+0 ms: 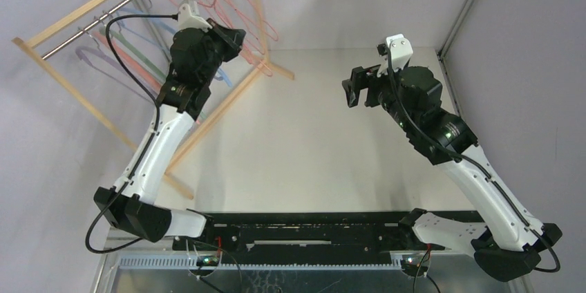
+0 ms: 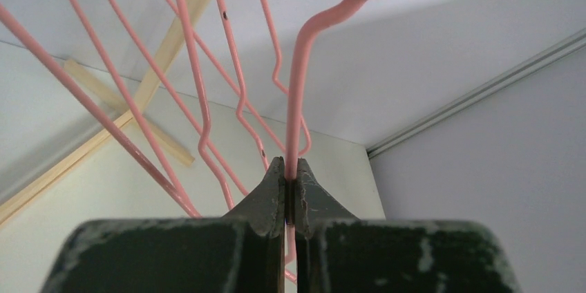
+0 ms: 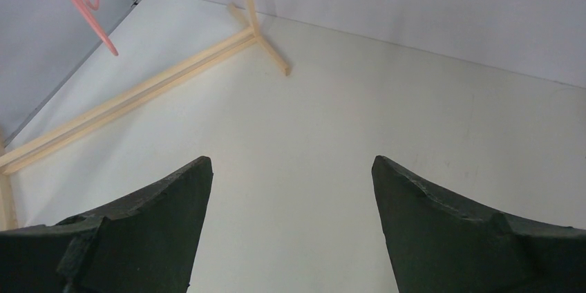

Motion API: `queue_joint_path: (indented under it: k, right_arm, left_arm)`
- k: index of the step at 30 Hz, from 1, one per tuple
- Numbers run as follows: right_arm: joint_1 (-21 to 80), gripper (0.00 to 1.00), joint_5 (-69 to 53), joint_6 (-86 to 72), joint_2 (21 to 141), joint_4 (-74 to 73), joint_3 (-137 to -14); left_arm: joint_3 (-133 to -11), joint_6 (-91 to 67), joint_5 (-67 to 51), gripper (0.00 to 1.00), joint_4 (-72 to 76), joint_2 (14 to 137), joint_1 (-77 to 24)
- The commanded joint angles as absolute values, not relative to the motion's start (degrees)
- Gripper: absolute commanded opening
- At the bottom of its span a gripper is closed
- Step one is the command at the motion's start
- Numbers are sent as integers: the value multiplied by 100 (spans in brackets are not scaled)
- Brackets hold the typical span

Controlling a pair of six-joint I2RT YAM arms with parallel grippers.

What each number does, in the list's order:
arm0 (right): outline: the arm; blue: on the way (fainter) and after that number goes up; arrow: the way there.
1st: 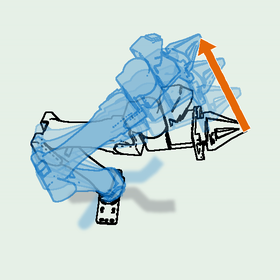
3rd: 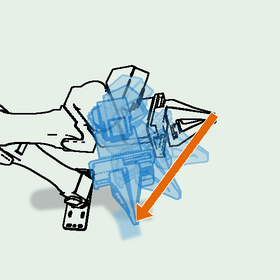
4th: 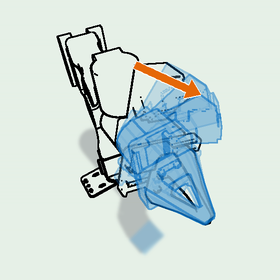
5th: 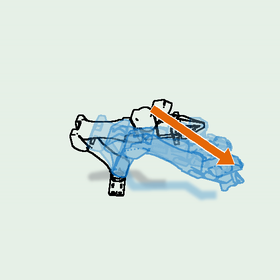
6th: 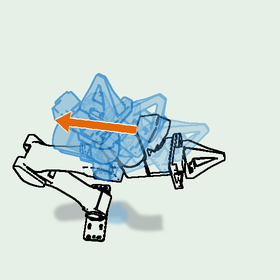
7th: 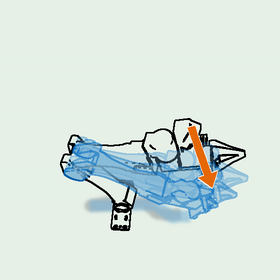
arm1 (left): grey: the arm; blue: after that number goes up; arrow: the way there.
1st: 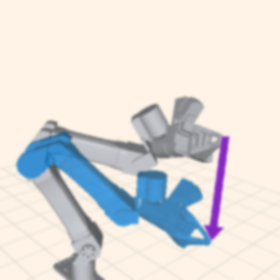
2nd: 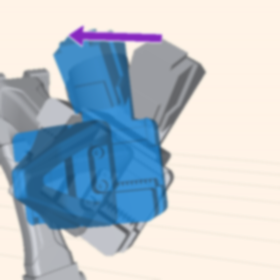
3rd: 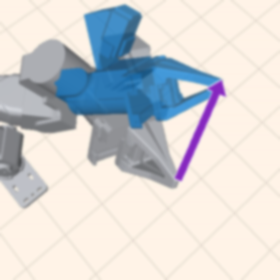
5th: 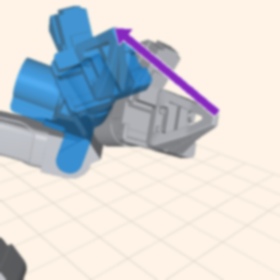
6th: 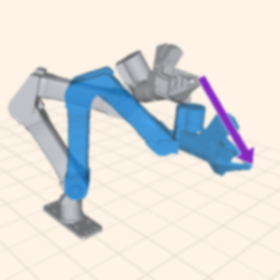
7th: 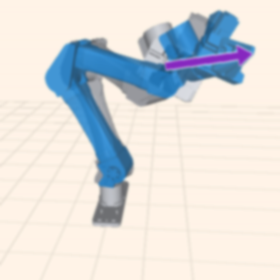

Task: Organize the hangers
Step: Place the hanger at the clothesline.

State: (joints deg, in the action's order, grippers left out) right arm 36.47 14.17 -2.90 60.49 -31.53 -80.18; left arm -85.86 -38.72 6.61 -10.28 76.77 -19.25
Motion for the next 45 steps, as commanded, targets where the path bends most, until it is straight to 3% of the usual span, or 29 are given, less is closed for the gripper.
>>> queue_joint_path:
  k: [1,12,45]
  right_arm:
    - [3638,93,1345,-272,6072,-2872,-8024]
    - [3599,93,1358,-273,6109,-2892,-8017]
    - [3559,92,1260,-306,6365,-2901,-8052]
  left_arm:
    - [-9131,-4076,326,0,-918,7785,-1772]
    - [-9538,-4499,-57,0,-885,8250,-1354]
    - [-10188,-4525,522,0,-1702,8751,-738]
